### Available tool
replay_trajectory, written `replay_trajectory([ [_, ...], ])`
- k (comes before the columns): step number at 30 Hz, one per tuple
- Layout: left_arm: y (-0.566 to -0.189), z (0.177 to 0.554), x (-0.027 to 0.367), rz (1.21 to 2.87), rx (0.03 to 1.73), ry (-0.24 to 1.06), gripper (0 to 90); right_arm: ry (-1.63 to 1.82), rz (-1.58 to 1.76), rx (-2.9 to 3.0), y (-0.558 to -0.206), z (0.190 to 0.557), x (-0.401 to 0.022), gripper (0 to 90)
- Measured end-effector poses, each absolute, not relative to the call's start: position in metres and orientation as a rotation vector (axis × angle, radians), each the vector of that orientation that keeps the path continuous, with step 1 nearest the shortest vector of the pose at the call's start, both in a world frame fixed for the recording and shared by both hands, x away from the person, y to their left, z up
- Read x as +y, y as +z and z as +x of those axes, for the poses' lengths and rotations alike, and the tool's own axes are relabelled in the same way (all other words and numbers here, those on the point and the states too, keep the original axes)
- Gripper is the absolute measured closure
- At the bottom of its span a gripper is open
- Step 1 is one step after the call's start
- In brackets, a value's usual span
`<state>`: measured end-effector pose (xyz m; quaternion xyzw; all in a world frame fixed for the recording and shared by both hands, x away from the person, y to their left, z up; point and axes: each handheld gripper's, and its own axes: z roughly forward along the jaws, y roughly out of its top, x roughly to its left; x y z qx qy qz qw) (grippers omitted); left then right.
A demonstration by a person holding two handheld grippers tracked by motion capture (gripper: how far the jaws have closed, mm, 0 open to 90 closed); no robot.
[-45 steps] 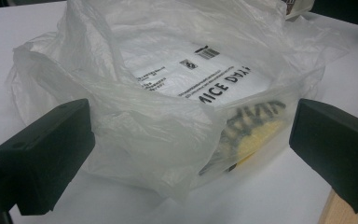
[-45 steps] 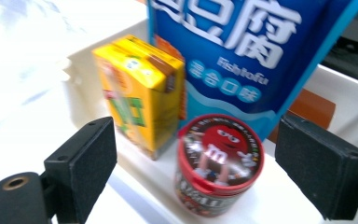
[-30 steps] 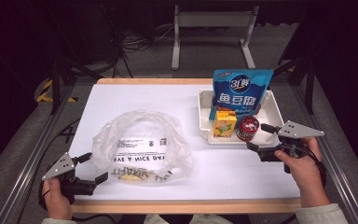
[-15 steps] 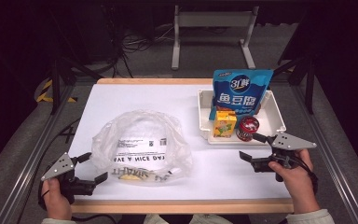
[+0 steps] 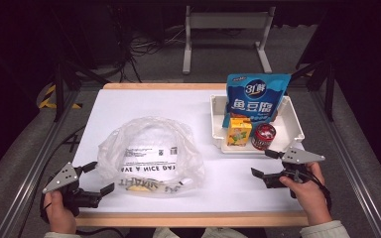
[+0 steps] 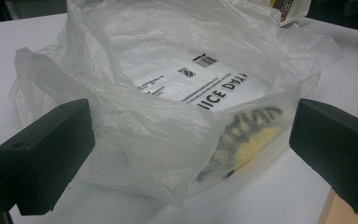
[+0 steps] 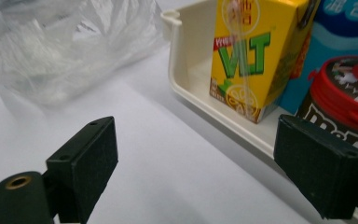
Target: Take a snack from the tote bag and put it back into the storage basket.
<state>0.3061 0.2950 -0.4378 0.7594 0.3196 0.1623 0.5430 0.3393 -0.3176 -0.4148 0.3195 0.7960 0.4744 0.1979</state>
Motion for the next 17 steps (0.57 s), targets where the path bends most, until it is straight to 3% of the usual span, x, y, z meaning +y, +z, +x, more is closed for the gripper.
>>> replay_trajectory([
  [17, -0.438, 0.306, 0.295, 1.808, 0.754, 0.386, 0.6, 1.234, 0.962, 2.297, -0.432, 0.345, -0.312, 13.8],
])
